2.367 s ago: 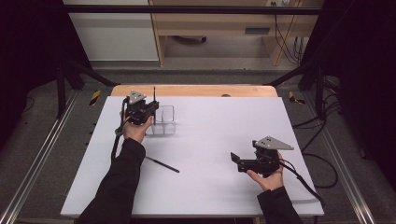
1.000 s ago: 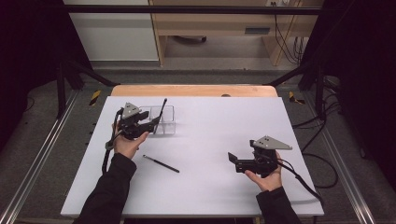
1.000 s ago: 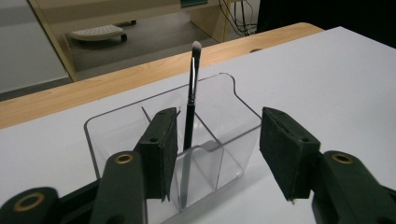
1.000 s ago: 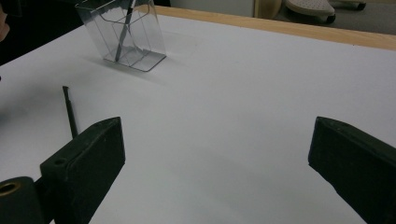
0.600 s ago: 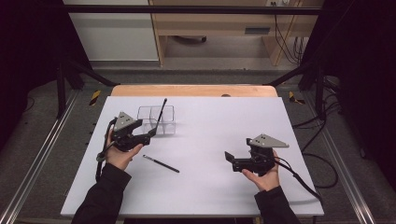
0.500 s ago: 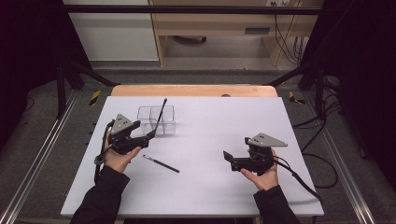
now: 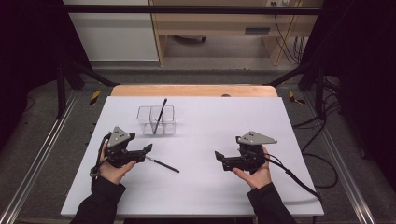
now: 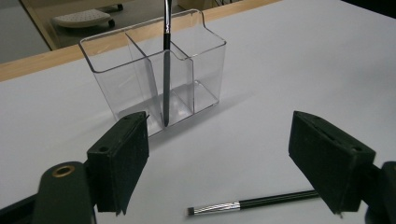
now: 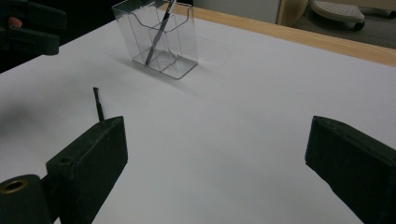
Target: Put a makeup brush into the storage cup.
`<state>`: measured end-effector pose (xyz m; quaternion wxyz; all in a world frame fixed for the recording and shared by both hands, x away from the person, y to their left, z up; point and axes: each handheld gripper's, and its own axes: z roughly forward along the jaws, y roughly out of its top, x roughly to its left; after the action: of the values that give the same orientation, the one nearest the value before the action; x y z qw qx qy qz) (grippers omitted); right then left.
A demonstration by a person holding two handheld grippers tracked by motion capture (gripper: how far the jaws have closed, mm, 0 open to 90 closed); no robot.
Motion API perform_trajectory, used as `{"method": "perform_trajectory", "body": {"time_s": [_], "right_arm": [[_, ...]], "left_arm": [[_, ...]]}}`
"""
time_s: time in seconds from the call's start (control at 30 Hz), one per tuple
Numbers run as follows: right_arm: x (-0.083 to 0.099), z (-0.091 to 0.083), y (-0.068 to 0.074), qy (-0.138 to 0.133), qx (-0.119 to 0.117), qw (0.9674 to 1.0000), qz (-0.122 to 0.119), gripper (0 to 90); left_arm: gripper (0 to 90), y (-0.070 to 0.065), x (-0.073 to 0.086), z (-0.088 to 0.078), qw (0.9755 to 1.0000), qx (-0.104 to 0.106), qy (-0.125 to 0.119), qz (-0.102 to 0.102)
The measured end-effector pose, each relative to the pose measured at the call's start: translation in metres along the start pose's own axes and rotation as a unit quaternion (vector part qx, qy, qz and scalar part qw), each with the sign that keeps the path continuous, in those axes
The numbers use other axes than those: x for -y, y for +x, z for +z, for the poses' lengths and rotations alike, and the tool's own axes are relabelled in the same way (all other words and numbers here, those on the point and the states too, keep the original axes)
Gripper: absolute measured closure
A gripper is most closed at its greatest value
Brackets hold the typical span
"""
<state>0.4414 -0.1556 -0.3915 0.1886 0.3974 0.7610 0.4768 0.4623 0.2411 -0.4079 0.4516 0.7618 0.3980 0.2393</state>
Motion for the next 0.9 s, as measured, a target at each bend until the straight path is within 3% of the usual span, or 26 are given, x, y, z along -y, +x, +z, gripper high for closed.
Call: {"method": "perform_trajectory", "body": {"time_s": [0.23, 0.43, 0.7, 0.9], "right_arm": [[0.001, 0.004, 0.005, 0.000, -0.009, 0.9999, -0.006, 6.0], [0.001, 0.000, 0.006, 0.002, -0.002, 0.9999, -0.013, 5.3], [0.003, -0.012, 0.001, -0.019, 0.007, 0.9998, -0.002, 4.9], [0.010, -0.016, -0.007, -0.017, 0.013, 0.9997, 0.007, 5.0]], "left_arm": [[18.7, -0.003, 0.006, -0.005, 0.9998, 0.015, 0.005, 0.012], [17.3, -0.007, 0.011, -0.009, 0.9989, 0.033, 0.014, 0.029], [15.2, -0.005, 0.015, -0.015, 0.9987, 0.041, 0.013, 0.028], [14.2, -0.007, 0.013, -0.013, 0.9967, 0.056, 0.026, 0.052]]}}
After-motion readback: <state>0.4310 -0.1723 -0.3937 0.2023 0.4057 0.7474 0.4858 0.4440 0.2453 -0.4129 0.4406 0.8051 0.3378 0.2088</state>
